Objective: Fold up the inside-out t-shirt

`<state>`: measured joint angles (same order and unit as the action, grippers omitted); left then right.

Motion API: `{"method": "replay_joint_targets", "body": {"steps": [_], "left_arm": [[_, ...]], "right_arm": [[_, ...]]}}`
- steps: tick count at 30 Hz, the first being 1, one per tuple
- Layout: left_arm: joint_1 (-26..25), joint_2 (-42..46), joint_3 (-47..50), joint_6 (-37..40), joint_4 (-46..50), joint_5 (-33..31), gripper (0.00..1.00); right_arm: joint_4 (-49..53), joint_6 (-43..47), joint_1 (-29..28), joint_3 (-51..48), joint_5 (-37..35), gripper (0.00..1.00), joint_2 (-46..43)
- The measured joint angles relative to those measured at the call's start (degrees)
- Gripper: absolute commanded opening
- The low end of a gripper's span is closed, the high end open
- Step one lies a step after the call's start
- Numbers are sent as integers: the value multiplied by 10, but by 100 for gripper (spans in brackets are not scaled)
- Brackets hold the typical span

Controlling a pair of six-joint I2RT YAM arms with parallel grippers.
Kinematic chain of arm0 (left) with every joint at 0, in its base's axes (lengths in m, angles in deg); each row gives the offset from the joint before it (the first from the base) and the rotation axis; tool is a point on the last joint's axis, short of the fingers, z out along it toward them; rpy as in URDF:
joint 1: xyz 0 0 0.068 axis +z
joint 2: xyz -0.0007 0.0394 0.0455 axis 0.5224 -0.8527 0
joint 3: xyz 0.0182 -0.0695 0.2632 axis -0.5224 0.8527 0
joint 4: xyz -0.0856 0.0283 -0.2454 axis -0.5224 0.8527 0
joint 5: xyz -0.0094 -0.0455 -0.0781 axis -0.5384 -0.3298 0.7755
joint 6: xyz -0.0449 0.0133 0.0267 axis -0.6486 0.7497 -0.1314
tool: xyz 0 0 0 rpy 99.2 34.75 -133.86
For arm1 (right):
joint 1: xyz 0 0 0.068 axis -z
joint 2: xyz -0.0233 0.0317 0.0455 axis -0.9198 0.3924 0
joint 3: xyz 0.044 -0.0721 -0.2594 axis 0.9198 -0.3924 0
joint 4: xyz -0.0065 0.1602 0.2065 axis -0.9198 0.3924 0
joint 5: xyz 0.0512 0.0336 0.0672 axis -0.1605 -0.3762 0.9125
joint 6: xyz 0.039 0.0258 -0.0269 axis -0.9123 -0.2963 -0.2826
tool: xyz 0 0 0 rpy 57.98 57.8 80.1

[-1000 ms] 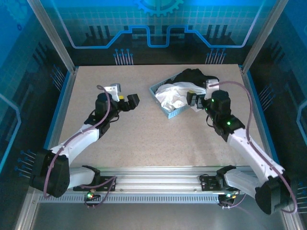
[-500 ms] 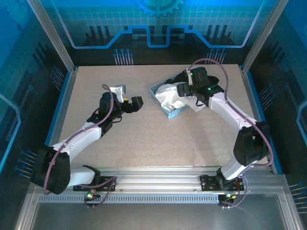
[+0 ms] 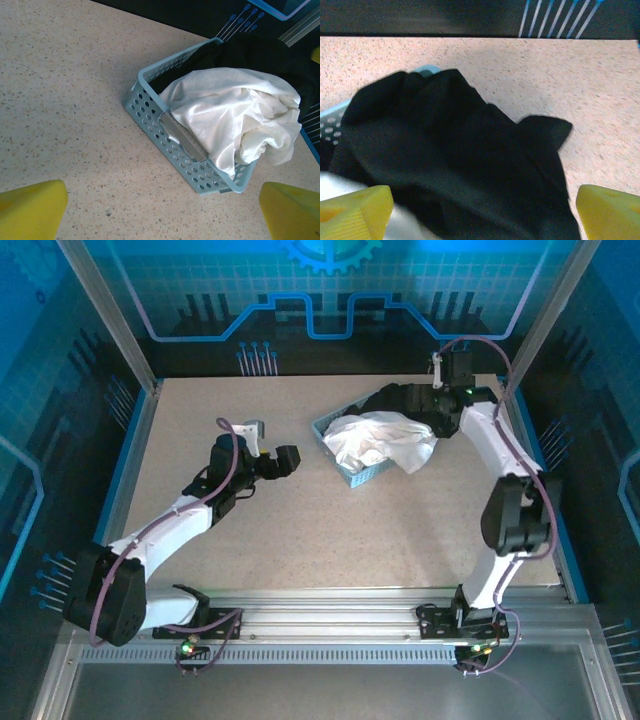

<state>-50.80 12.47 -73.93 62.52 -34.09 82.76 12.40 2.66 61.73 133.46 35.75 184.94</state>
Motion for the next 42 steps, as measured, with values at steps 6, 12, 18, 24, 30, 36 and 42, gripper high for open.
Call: {"method": "replay_joint_targets", "body": {"steps": [6,12,18,24,30,36,42], "left_arm": [[0,7,0,0,5,-2,99],[0,17,0,2,21,-7,99],[0,37,0,4,33,-16,99],[0,49,0,4,33,-22,99],[0,60,0,2,42,-44,99],[13,108,0,-13,86,-105,99],[119,228,17,-62,137,-142,99]], "right_arm": [[50,-10,0,112,47,66,142],[90,-24,0,185,84,5,179],[69,-56,-4,194,115,0,92],[-12,-78,-58,188,99,0,-80],[-62,-77,-139,311,100,0,-147],[-57,-61,-252,409,139,0,-141],[-8,-53,-331,507,186,0,-61]]}}
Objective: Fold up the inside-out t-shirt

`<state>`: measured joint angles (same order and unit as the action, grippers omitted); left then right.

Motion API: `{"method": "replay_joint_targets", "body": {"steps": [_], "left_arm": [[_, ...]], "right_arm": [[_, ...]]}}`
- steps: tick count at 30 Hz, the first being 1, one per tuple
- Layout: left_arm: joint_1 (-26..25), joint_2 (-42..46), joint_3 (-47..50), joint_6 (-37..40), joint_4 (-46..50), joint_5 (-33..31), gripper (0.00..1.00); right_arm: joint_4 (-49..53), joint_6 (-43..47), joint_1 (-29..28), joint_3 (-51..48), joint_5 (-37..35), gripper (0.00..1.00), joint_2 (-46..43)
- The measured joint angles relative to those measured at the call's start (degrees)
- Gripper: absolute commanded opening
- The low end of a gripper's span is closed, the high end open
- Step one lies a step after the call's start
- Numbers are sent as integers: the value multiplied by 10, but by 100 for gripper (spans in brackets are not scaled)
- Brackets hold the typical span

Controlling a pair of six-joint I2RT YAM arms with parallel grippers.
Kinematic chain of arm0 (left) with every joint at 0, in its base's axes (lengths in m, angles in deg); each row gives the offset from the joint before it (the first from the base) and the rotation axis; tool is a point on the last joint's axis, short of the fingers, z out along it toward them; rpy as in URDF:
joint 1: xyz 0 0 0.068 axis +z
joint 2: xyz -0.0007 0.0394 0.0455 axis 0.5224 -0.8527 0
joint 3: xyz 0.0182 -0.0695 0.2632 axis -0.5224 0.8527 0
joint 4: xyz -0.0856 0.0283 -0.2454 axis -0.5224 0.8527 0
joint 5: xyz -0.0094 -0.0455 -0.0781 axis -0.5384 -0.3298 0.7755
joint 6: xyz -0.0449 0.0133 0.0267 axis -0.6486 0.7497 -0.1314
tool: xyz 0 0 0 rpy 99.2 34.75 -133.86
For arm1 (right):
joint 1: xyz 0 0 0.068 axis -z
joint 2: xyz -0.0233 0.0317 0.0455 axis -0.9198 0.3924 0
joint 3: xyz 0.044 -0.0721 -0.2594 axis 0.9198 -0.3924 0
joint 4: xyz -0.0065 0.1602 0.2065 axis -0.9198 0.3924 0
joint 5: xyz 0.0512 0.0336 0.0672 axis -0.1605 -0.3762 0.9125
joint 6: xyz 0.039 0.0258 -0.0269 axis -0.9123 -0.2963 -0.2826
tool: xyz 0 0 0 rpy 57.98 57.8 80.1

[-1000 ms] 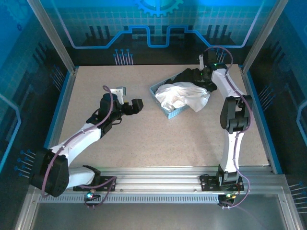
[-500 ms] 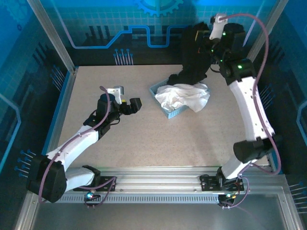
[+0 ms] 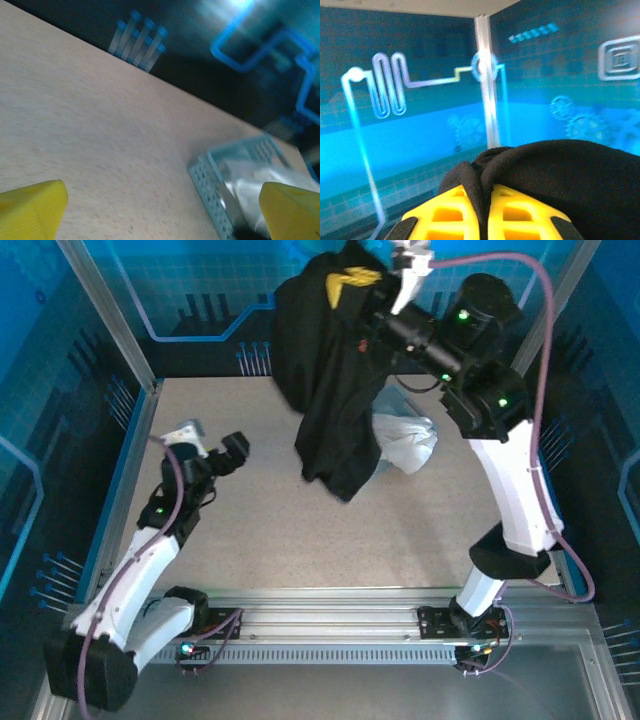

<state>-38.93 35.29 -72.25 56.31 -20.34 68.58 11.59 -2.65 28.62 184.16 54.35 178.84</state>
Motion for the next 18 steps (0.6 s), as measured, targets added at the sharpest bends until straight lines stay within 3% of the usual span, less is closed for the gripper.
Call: {"method": "replay_joint_targets", "body": {"steps": [2,8,18], "left_arm": [[21,44,1,-10,23,-19,99],[24,149,-4,-13,88,-59,99],[24,183,-18,-14,144,-67,99]], "right_arm": [[14,0,-13,7,5,0,23],[50,-5,-19,9,15,0,105],[88,-30,-19,86,32,0,246]]}}
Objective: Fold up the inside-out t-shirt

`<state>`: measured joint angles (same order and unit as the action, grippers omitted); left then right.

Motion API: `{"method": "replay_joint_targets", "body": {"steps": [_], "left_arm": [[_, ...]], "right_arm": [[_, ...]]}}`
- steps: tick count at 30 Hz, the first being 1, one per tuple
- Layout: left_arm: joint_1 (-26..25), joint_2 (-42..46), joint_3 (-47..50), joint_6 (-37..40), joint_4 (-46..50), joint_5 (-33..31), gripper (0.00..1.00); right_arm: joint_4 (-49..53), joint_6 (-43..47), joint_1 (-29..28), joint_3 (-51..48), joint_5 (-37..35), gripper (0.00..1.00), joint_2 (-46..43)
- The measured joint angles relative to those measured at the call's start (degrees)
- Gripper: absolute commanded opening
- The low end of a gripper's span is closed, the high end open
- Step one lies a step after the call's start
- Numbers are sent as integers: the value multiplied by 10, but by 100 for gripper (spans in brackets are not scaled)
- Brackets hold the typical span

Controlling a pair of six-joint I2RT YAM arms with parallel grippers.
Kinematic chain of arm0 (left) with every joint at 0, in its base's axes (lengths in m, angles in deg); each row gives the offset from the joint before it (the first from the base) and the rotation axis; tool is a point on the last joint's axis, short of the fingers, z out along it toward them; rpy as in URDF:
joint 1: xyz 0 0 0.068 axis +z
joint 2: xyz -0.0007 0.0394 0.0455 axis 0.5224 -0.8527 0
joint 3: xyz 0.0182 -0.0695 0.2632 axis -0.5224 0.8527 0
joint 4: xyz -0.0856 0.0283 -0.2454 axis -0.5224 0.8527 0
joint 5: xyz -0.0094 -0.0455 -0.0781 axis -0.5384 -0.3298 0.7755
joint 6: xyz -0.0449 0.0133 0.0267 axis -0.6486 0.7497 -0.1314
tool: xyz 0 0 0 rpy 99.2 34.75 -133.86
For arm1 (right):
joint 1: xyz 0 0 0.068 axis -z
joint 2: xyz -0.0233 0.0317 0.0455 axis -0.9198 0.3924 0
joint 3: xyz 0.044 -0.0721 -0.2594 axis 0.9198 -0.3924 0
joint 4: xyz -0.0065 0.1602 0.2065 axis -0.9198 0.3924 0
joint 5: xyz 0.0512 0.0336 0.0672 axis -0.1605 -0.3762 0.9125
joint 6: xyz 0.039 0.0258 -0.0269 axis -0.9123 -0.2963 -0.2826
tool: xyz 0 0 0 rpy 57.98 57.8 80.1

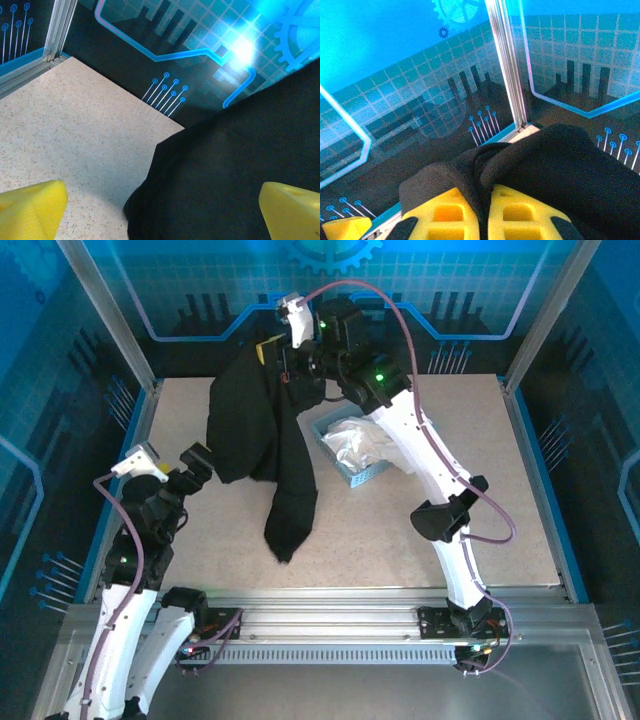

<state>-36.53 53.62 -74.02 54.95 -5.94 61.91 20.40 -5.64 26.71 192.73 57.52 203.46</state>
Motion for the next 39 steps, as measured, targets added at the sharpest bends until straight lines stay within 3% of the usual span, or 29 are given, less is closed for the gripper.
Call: {"method": "replay_joint_targets", "body": {"steps": [2,3,9,12,15,18,21,24,29,39], "left_arm": [[0,-2,0,0,-1,7,99],[0,-3,0,0,-1,14,99],[-3,-41,14,-10,-27,70,98],[-20,-65,30,-17,-46,89,98],[-47,-87,47,-21,-65,102,98],[-70,-112,56,-21,-86,110,98],[-83,-143,59,-21,-108,116,98],[-86,-167,59,-21,-122,121,99],[-92,-174,66,-21,-143,122,99],[-97,-174,71,-21,-153,121,99]], "right_arm": [[3,-6,0,0,4,0,8],[3,-8,0,-2,7,6,11],[31,16,0,-56,24,75,22],[40,52,1,-153,10,83,4],[23,79,9,-351,-13,88,-63],[11,96,34,-531,-36,87,-144],[11,111,72,-618,-78,72,-209],[2,119,88,-641,-114,60,-240],[-11,132,61,-665,-156,45,-239],[-9,133,46,-679,-218,45,-176]]}}
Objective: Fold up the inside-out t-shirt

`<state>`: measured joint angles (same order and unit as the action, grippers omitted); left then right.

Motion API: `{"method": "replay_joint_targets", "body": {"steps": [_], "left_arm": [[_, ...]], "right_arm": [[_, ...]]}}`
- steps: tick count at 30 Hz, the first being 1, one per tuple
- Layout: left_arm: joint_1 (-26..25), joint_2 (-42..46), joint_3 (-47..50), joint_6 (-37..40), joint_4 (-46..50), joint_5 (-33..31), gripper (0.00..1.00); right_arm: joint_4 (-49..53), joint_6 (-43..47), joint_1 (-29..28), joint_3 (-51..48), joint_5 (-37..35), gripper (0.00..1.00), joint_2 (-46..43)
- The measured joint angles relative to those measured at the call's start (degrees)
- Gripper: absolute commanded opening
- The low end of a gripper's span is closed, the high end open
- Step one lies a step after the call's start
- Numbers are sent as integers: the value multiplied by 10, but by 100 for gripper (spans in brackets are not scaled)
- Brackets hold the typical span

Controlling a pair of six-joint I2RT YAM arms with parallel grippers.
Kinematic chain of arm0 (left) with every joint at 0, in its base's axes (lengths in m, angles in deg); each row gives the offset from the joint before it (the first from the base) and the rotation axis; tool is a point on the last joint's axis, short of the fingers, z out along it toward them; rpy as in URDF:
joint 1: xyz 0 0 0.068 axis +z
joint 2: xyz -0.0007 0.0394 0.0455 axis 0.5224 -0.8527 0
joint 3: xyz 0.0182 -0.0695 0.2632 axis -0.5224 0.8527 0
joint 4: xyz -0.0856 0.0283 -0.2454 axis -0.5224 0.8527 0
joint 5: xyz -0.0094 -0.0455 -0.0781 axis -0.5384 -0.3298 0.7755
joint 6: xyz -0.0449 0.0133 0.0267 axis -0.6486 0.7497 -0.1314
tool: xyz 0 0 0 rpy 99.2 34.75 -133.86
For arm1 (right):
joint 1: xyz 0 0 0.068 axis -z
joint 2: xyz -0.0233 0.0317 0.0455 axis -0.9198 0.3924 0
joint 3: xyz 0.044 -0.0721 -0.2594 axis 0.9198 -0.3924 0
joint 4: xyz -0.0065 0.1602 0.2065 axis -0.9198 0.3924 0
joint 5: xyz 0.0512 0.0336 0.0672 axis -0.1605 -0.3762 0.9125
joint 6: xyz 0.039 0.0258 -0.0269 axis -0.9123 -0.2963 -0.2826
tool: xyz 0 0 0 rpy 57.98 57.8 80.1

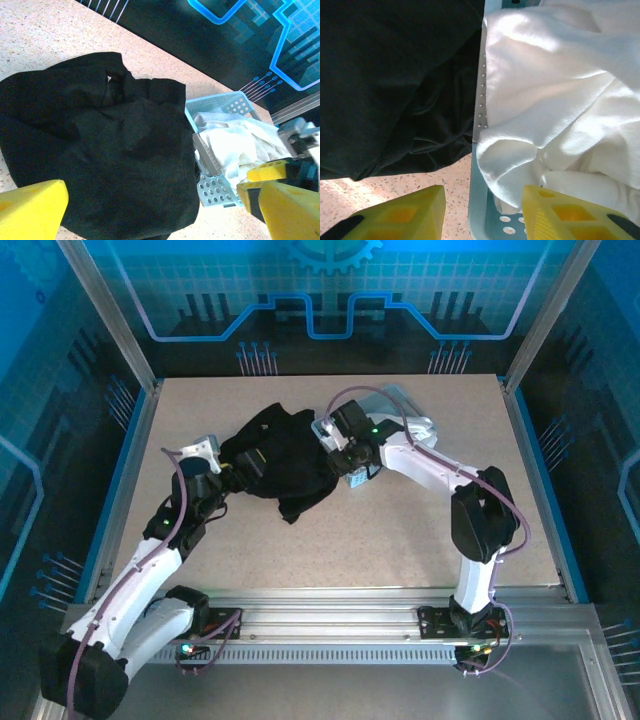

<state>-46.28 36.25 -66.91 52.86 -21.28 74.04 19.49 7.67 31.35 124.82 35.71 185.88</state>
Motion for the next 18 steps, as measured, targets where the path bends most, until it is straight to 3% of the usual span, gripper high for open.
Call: {"method": "replay_joint_targets", "body": {"steps": [5,12,18], "left_arm": [[-1,0,8,0,-7,0,99],[-4,0,11,2,-9,4,99],[-4,8,14,5,-10,4,99]], "right_arm": [[-1,0,-4,8,-10,44,44],[5,6,0,53,-35,24,101],[15,6,47,60,-30,18,102]]}}
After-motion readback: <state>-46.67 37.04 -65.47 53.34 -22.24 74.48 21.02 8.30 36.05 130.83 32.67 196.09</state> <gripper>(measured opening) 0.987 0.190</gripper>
